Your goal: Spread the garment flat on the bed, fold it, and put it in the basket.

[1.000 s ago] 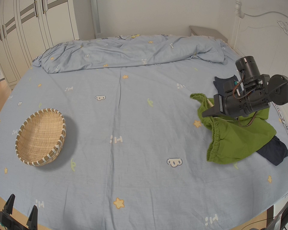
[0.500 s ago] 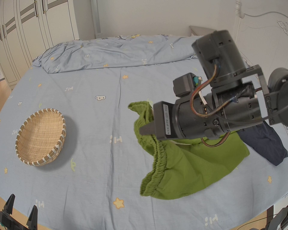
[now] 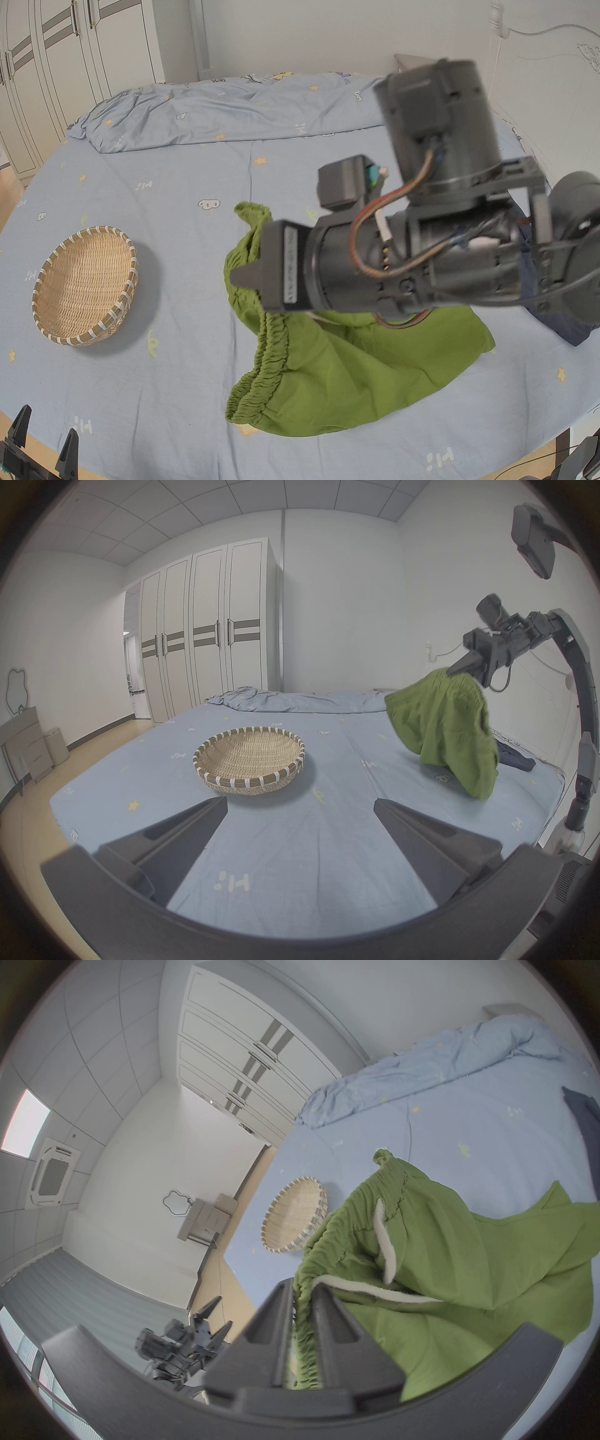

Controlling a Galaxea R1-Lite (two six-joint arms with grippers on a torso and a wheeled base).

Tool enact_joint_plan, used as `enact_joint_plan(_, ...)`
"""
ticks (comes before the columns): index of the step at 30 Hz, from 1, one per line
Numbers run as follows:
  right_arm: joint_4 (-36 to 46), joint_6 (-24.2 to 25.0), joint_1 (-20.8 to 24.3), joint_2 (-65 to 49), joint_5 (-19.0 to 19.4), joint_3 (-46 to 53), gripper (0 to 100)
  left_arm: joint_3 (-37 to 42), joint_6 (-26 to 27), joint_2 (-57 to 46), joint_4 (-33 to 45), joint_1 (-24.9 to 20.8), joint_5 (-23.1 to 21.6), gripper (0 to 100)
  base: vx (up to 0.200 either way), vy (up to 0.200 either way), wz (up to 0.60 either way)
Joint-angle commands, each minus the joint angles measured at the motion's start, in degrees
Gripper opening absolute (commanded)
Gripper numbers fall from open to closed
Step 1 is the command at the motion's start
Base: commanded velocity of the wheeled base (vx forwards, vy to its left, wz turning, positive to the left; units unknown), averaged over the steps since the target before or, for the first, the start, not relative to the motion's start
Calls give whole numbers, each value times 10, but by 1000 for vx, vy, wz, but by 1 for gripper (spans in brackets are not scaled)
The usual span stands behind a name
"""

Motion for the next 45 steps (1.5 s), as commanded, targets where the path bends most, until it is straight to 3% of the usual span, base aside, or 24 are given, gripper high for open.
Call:
enact_joint_plan(1,-17,-2,0,80,1,10,100,9,0,-8,0,0,0,100,0,0,0)
enact_joint_plan(11,-13,-6,-11,111,-2,17,100,9,0,-8,0,0,0,100,0,0,0)
enact_joint_plan(23,-12,3,-153,-18,5,125,100,7,11,-8,2,0,-3,100,0,0,0)
enact_joint_plan(27,-12,16,-178,-64,5,165,100,-9,5,-8,-14,0,3,100,0,0,0)
enact_joint_plan(28,-11,16,-182,-71,5,174,100,-66,-24,-6,-26,-1,-3,100,0,0,0)
enact_joint_plan(30,-11,16,-182,-71,5,174,100,-66,-24,-6,-26,-1,-3,100,0,0,0)
enact_joint_plan(31,-13,13,-194,-89,-2,210,100,-298,-227,76,19,-29,-4,100,0,0,0)
enact_joint_plan(32,-14,11,-200,-90,-6,219,100,-340,-230,105,69,-40,-13,100,0,0,0)
enact_joint_plan(34,-14,11,-203,-98,-15,231,100,-356,-217,142,153,-63,-43,100,0,0,0)
enact_joint_plan(37,-13,9,-208,-107,-29,244,100,-348,-209,174,205,-91,-70,100,0,0,0)
enact_joint_plan(38,-13,10,-231,-119,-29,263,100,-314,-213,250,228,-142,-111,100,0,0,0)
enact_joint_plan(41,-13,10,-248,-135,-25,278,100,-294,-231,330,227,-178,-133,100,0,0,0)
enact_joint_plan(45,-5,9,-284,-139,-17,292,100,-305,-301,494,152,-215,-161,100,0,0,0)
